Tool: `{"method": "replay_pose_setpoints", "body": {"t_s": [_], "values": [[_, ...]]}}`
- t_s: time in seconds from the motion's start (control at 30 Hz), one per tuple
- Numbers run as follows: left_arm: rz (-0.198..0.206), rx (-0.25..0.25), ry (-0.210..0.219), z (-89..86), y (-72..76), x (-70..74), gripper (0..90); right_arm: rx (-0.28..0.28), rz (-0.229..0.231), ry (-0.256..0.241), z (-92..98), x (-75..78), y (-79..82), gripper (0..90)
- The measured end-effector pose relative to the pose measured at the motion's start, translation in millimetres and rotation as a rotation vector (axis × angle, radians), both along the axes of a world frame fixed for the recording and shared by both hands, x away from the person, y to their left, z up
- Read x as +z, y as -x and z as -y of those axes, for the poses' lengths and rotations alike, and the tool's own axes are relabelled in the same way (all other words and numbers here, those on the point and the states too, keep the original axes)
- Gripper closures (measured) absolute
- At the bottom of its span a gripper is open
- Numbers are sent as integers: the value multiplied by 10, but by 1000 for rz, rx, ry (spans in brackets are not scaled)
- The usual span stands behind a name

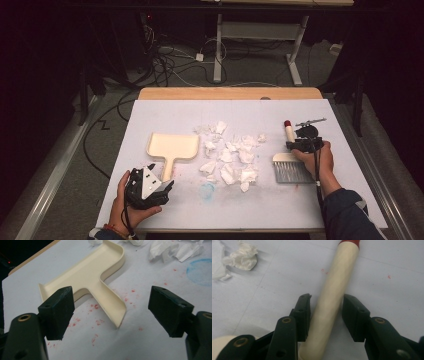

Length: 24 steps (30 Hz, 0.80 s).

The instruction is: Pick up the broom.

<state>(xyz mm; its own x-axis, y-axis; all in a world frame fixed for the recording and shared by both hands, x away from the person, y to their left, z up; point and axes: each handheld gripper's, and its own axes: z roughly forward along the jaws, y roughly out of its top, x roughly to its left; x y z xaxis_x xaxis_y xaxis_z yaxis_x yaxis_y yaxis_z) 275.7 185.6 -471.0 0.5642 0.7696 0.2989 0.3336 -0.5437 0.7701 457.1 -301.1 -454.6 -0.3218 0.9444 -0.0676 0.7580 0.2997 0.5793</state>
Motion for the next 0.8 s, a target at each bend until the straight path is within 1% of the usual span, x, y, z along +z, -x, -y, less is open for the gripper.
{"method": "replay_pose_setpoints", "body": {"t_s": [0.1, 0.17, 0.23, 0.27, 0.33, 0.57, 0.6, 0.63, 0.67, 0.7, 0.8], "values": [[-4, -2, -2, 2, -5, -4, 201, 3, 12, -6, 2, -2, 9, 716], [-2, -1, 4, -1, -6, -1, 201, 8, 19, 4, 11, -1, 10, 717], [1, 0, 4, 0, -8, -1, 201, 2, 17, -27, 47, -4, 4, 718], [-3, 0, 10, 1, -15, 1, 201, 1, 21, -30, 56, -3, 5, 718], [-2, -2, 3, 7, -17, 2, 201, -1, 36, -27, 63, 14, 15, 718], [1, 5, 11, 13, -11, 9, 201, -5, 141, -76, 176, 206, 121, 718], [3, 5, 16, 12, -10, 12, 201, -2, 152, -83, 192, 231, 139, 718], [-5, 12, 25, 13, -2, 13, 201, 0, 162, -96, 209, 257, 159, 718], [0, 16, 26, 15, 0, 17, 201, -2, 175, -104, 221, 284, 182, 718], [8, 24, 31, 21, 1, 26, 201, 2, 185, -112, 227, 311, 205, 718], [10, 20, 38, 29, 3, 38, 201, 21, 229, -132, 234, 398, 280, 718]]}}
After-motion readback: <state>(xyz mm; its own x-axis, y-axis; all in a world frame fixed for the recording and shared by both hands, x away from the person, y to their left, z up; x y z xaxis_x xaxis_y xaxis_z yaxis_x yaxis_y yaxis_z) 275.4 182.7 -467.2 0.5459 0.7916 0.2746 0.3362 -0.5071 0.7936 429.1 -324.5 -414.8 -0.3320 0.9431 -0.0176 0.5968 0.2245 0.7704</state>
